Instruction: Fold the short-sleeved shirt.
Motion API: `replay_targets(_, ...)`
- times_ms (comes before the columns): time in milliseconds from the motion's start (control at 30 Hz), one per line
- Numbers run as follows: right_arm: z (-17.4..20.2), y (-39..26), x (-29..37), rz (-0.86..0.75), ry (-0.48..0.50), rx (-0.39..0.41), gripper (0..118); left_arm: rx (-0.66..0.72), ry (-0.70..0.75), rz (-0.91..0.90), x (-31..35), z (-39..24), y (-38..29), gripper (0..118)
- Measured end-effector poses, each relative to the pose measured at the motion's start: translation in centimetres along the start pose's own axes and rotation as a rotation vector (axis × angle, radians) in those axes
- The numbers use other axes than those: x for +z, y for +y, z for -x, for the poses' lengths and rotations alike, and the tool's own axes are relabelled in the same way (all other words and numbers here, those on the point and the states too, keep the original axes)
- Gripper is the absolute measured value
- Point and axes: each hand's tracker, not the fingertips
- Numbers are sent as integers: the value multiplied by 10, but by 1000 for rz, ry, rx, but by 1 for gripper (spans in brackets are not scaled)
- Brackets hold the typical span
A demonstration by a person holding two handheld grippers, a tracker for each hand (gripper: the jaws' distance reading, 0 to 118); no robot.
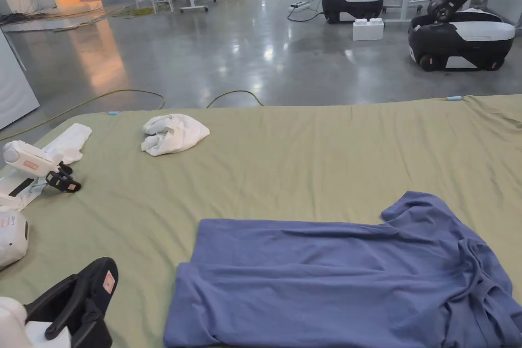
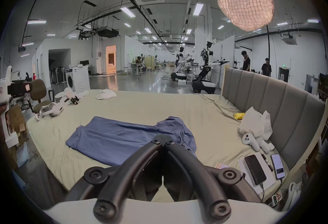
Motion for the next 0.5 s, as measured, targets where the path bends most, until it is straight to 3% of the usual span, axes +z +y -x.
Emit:
replay_targets(100, -1, 2, -4, 9, 11, -33, 0, 17, -4, 25, -10, 3, -6, 0)
replay_targets(167, -5, 0, -6, 18, 23, -57, 0, 31, -10, 141, -32, 8, -14, 0)
replay_targets(200, -6, -2, -7, 21, 23, -70, 0, 49, -12, 173, -43, 11, -24, 11)
replay_targets(233, -7, -4, -9, 29, 27, -83, 0, 82, -21, 200, -58, 17, -37, 35)
replay_targets(267, -8, -7, -11, 36, 29, -90, 0, 121, -35, 261, -75, 24, -49, 72)
replay_targets(300, -9, -10, -12, 47, 31, -98, 0, 169, -54, 347, -97, 31, -66, 78)
replay_targets(433, -16, -29, -22, 120, 47, -137, 0, 226, -13, 564, -177, 50, -134, 77)
replay_targets(500, -23, -40, -31, 174, 56, -177, 0, 229, 22, 657, -210, 52, -162, 67)
